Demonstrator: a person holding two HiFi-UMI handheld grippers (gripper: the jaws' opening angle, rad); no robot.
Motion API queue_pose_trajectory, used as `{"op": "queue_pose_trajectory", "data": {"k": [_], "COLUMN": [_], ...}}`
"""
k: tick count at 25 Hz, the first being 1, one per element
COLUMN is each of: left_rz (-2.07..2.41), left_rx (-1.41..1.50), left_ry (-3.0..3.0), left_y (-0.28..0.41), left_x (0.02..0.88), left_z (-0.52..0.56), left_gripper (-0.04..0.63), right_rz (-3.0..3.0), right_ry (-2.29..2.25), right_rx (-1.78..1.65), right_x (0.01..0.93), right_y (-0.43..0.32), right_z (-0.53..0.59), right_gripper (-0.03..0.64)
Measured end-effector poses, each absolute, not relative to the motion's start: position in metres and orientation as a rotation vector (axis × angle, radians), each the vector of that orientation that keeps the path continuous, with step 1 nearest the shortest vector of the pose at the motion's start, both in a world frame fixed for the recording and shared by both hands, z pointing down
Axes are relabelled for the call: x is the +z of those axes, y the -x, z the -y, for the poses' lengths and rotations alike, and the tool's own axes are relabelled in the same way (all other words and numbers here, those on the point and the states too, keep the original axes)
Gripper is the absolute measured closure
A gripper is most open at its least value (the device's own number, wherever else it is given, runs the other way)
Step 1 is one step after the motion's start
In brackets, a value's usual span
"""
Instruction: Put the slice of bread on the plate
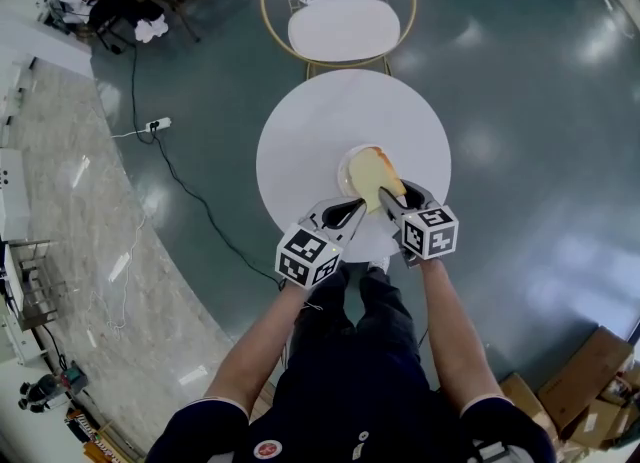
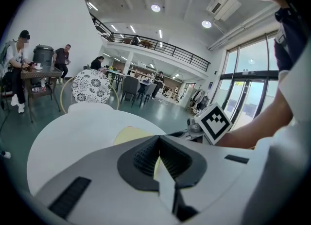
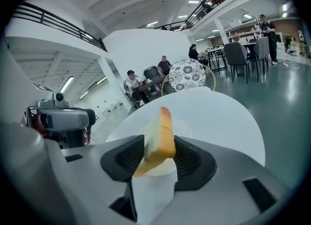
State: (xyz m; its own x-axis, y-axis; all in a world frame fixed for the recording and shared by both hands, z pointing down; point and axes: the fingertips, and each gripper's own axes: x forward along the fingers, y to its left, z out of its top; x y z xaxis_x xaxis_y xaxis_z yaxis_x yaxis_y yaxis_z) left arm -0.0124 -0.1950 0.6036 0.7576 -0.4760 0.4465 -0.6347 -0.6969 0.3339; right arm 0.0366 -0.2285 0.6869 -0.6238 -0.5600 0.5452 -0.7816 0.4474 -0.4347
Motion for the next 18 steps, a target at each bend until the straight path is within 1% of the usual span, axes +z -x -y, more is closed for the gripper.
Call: {"op": "queue_pose_trajectory", "data": {"k": [8, 18], "left_rz": [0.842, 0.861], "left_rx": [0.457, 0.46], "left_ry": [-2.475, -2.476], "left_y": [0.006, 0.002], "left_x": [0.607, 0.605], "left_z": [0.199, 0.205], "left_gripper": [0.588, 0.588], "right_rz": [2.338, 2.267], "right_ry": [-1.18, -1.192], "right_rx": [0.918, 0.885], "right_x": [0.696, 0.705], "right_y": [-0.051, -0.06], "right_z": [0.235, 0.238], "right_gripper": [0.43, 0.41]}}
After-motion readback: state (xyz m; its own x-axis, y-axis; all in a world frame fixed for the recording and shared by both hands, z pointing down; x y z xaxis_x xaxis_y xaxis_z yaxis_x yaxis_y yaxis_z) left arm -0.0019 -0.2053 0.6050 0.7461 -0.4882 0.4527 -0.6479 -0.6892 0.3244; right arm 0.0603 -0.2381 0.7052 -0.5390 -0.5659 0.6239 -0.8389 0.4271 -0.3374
